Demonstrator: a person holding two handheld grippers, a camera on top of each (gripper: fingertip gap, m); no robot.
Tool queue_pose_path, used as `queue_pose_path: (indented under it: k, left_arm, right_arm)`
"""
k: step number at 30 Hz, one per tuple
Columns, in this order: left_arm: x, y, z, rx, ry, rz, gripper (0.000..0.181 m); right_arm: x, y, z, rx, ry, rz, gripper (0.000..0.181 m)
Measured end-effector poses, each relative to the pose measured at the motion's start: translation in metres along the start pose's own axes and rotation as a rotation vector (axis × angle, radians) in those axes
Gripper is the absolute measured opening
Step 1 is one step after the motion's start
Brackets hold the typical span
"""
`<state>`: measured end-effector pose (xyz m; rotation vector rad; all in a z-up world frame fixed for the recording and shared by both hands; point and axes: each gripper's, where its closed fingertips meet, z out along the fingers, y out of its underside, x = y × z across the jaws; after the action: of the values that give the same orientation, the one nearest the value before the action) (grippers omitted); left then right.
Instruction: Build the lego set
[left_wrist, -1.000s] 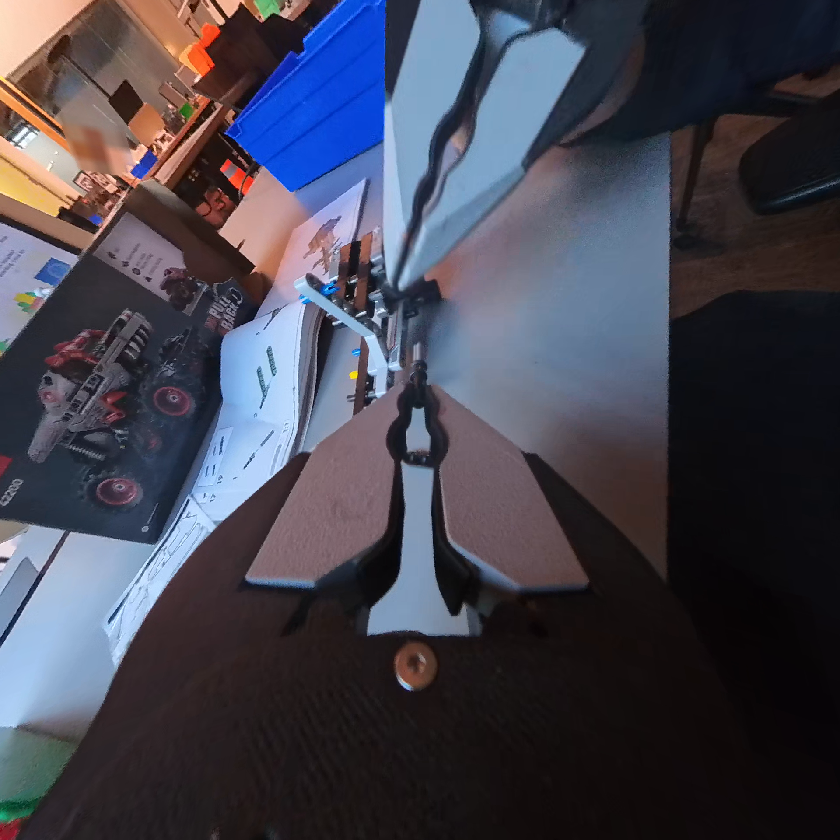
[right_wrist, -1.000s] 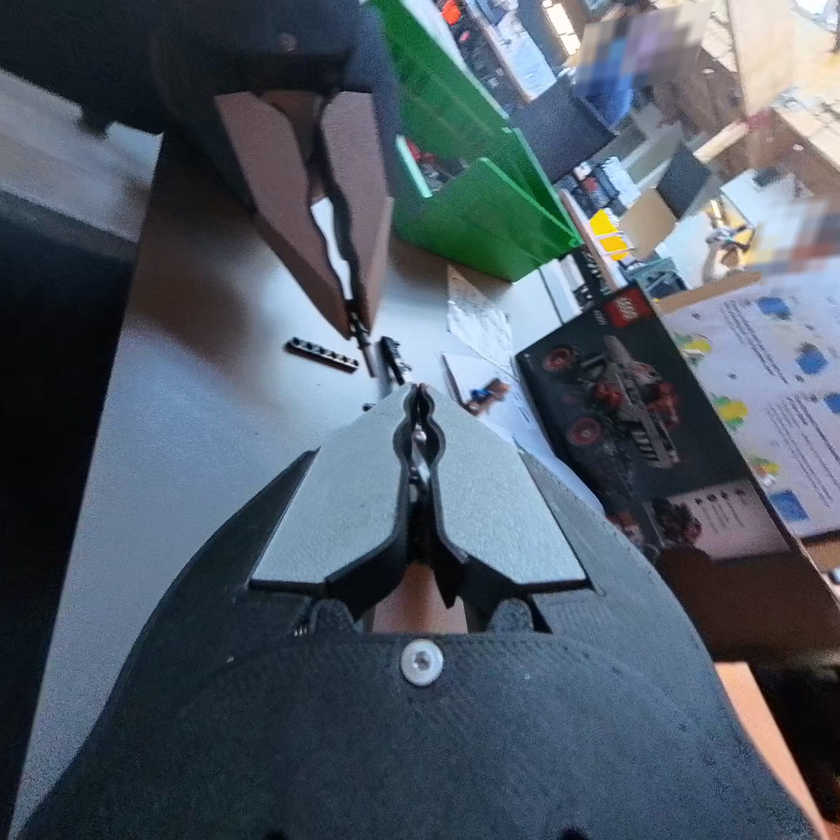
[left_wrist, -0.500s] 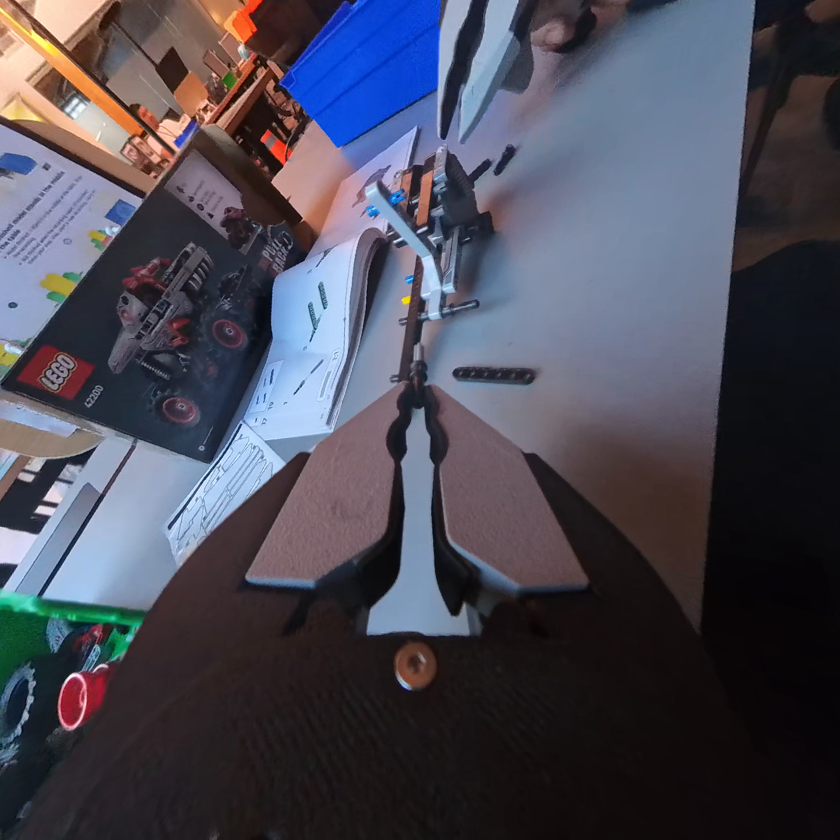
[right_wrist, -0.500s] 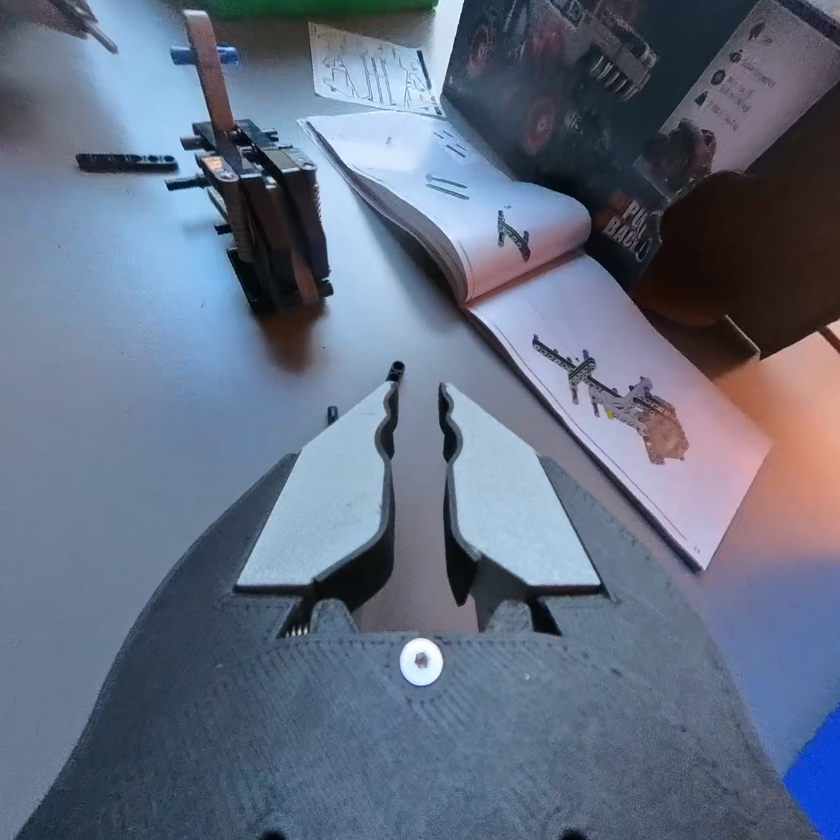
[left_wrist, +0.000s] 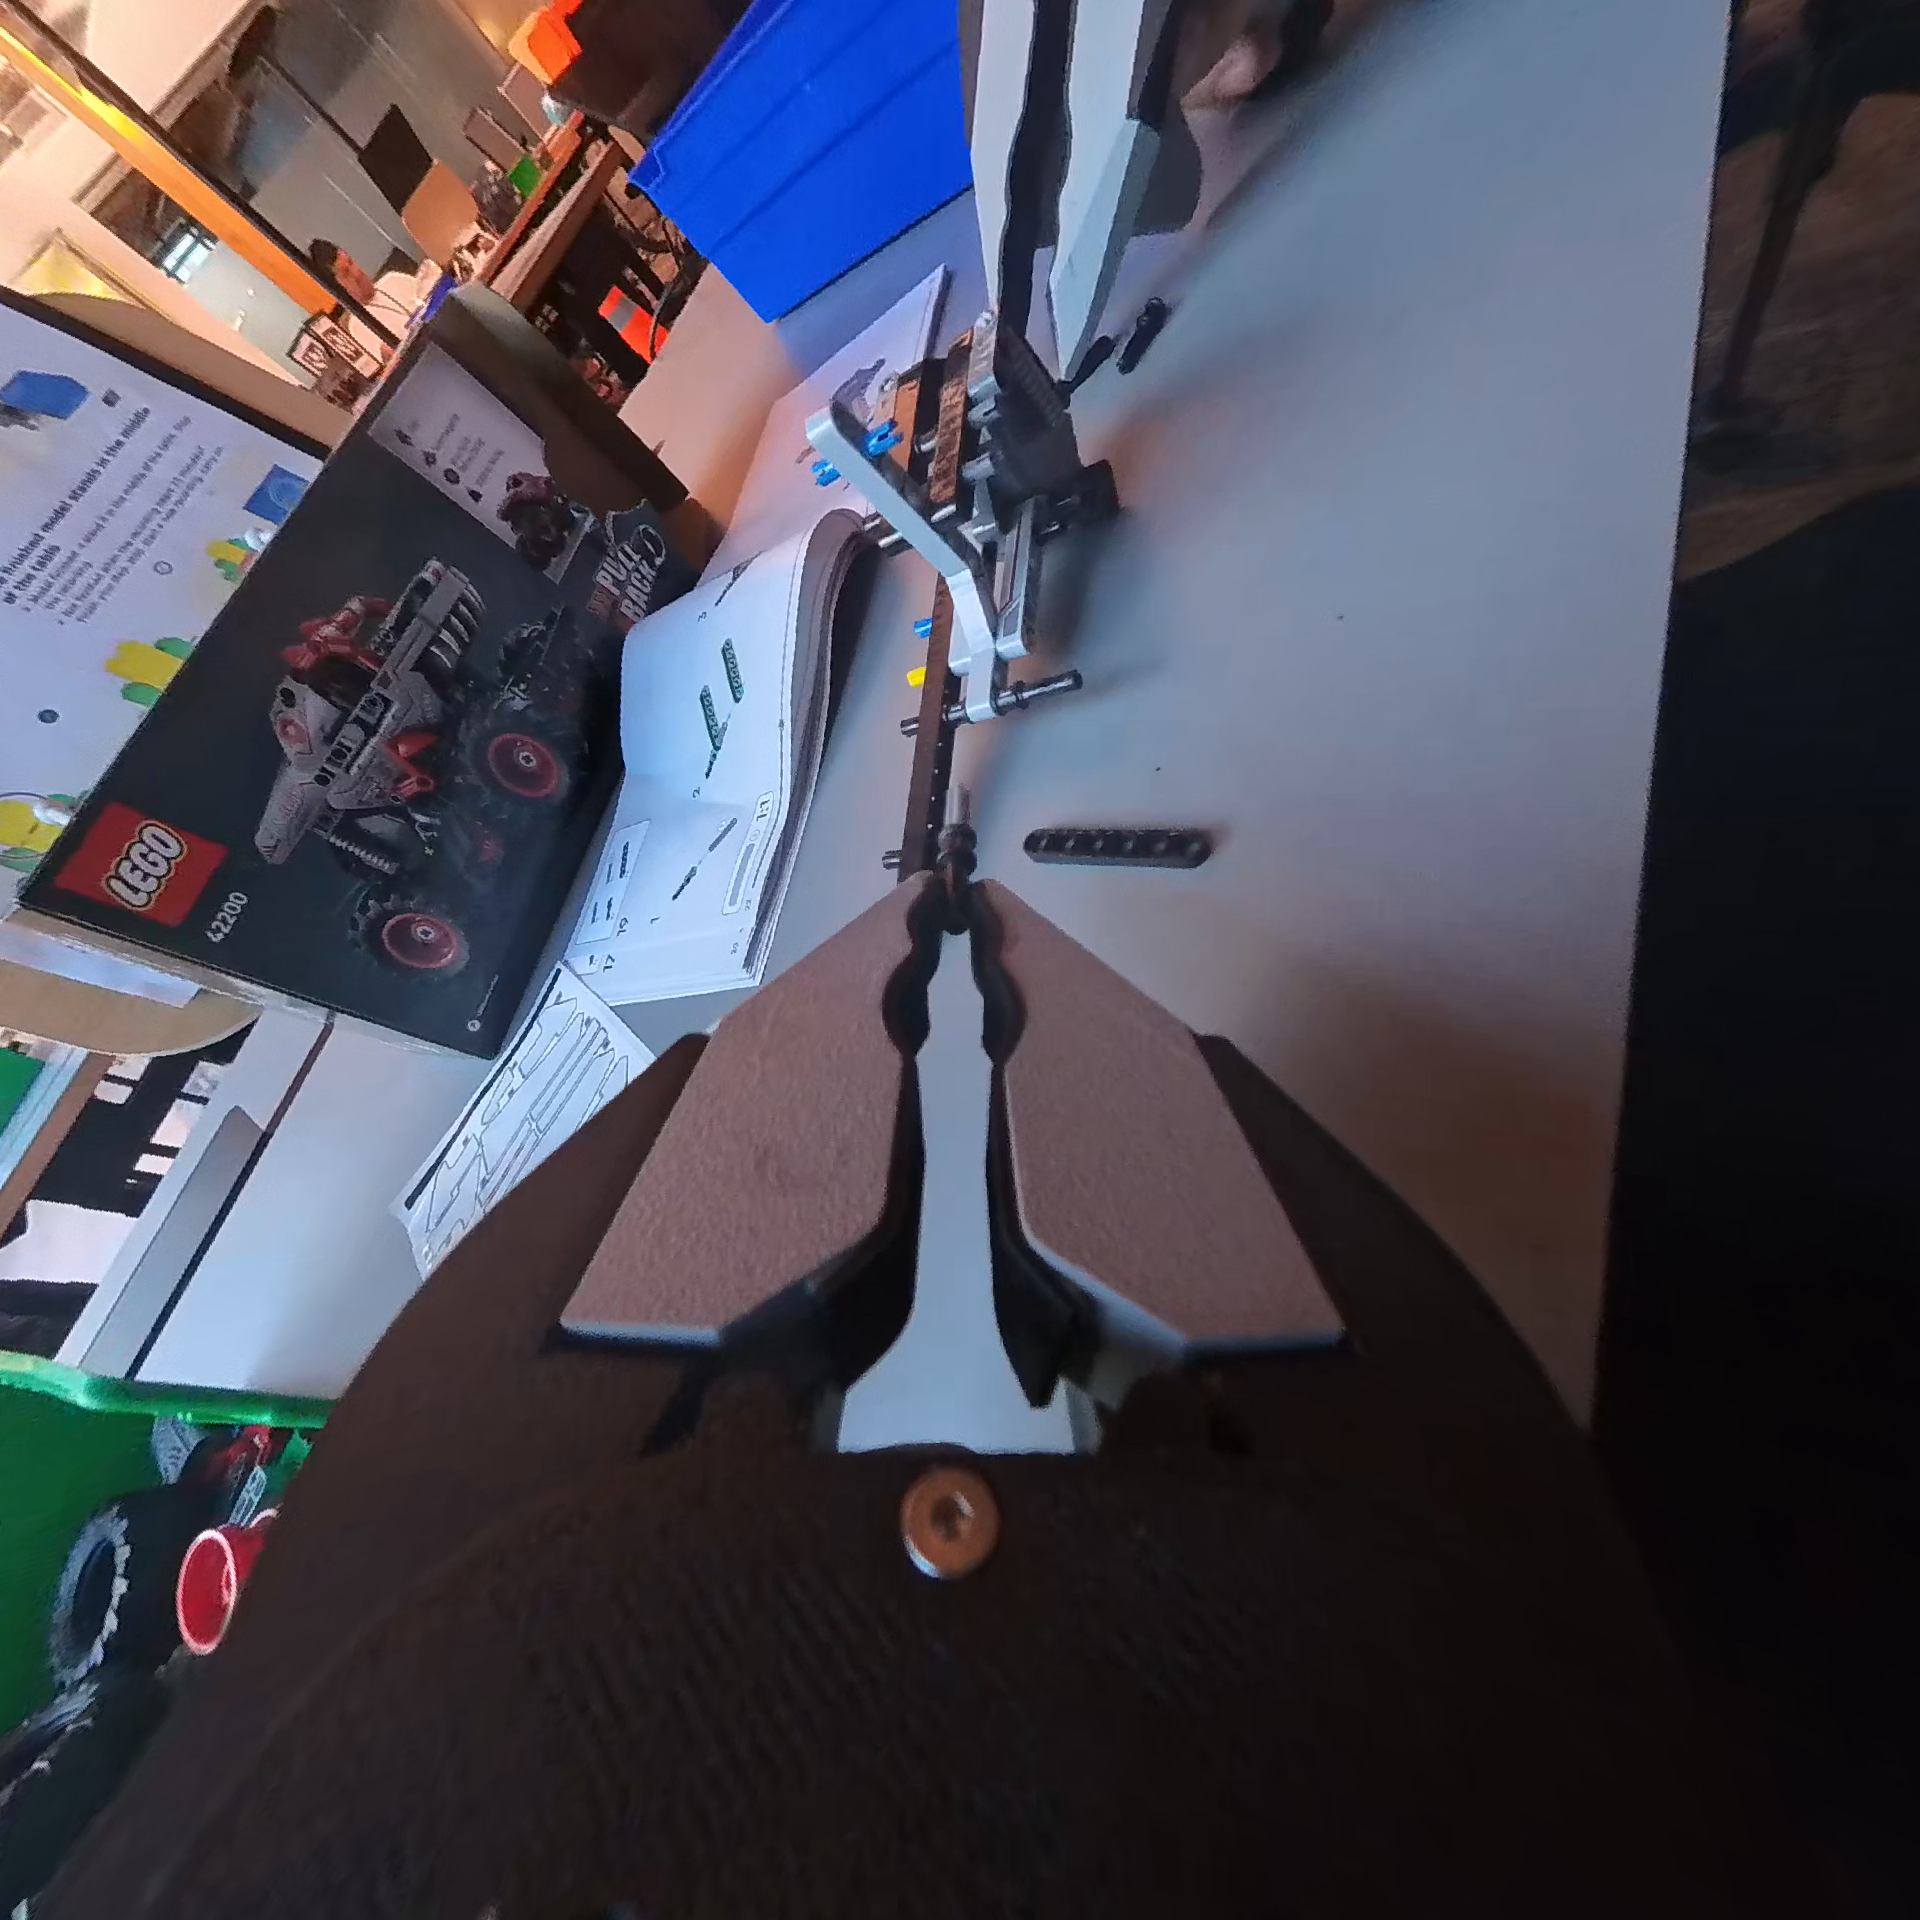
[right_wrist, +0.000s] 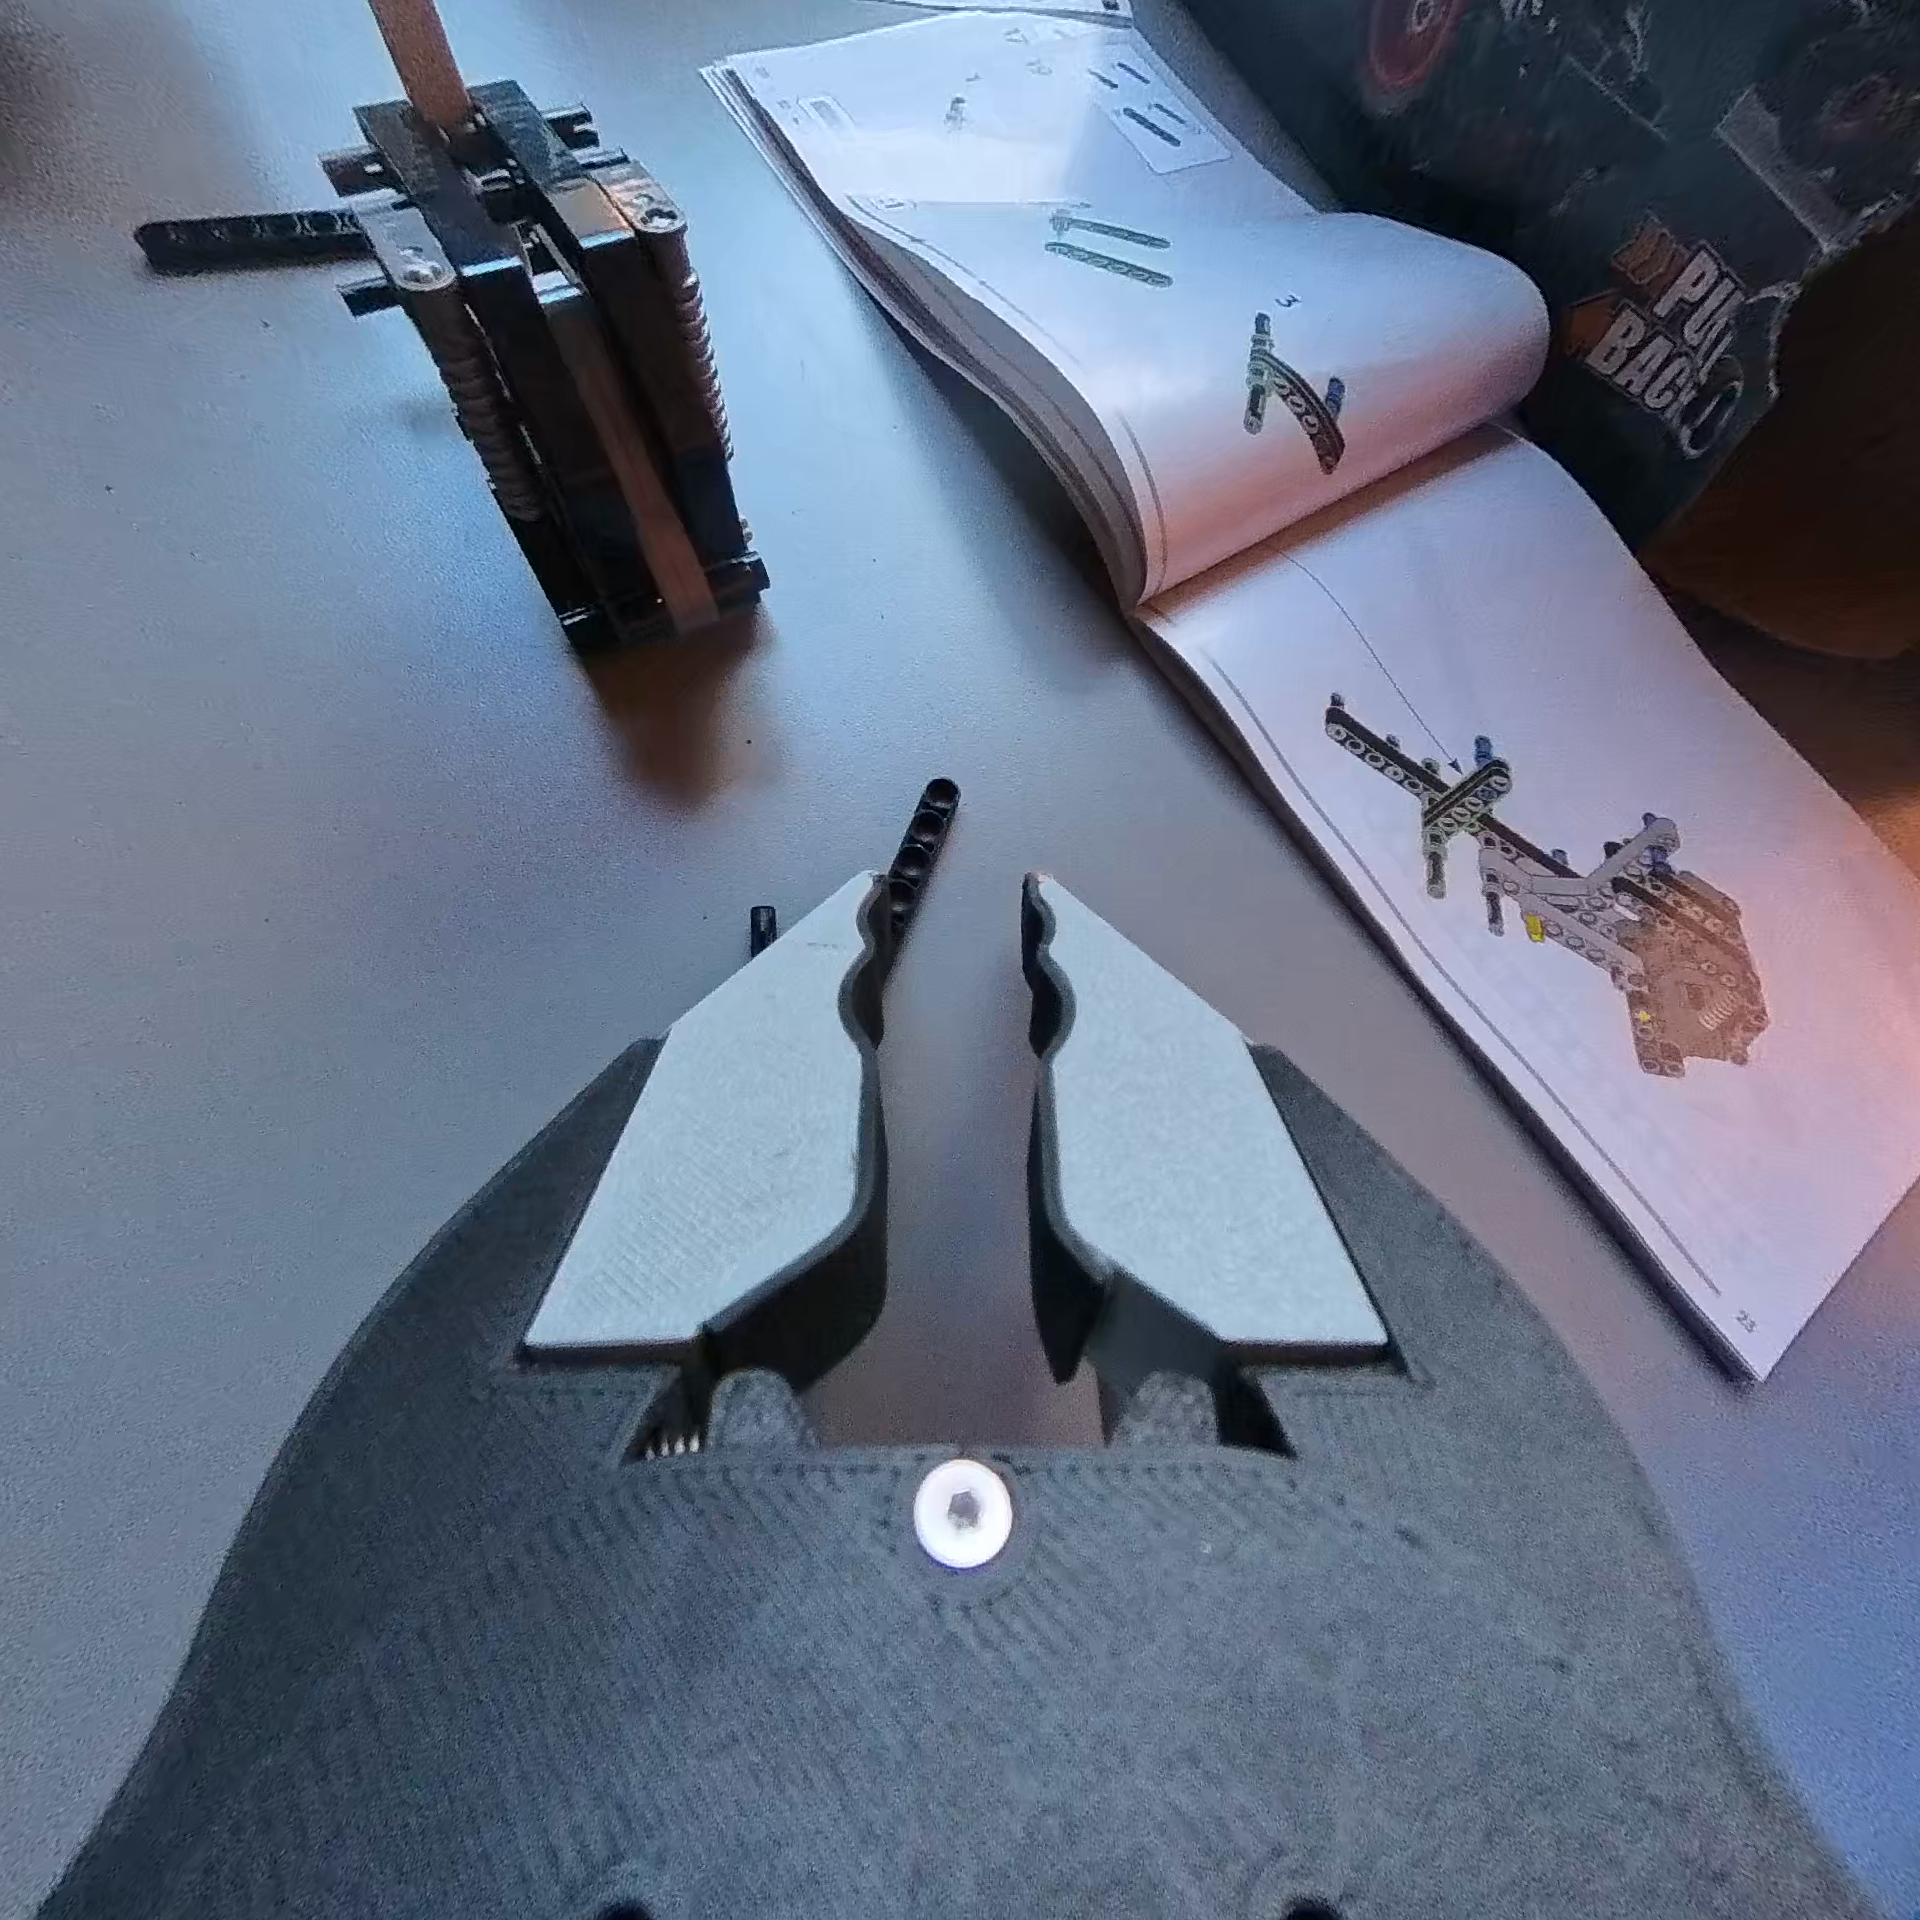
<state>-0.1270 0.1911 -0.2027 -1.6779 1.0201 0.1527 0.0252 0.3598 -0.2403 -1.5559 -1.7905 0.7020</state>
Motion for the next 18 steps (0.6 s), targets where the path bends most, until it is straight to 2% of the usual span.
queue_pose_path:
  k: [8,12,18]
  left_arm:
    - [-0.004,0.004,0.003,-0.024,0.012,-0.050,0.002]
    - [-0.003,0.001,0.004,-0.007,0.029,-0.057,0.002]
    - [0.001,-0.001,0.005,-0.003,0.045,-0.038,0.003]
  right_arm:
    - [0.000,-0.008,-0.005,0.059,-0.013,0.025,0.026]
    - [-0.002,0.003,0.005,-0.032,-0.024,0.015,0.028]
    - [-0.005,0.001,0.006,-0.035,-0.016,-0.016,0.008]
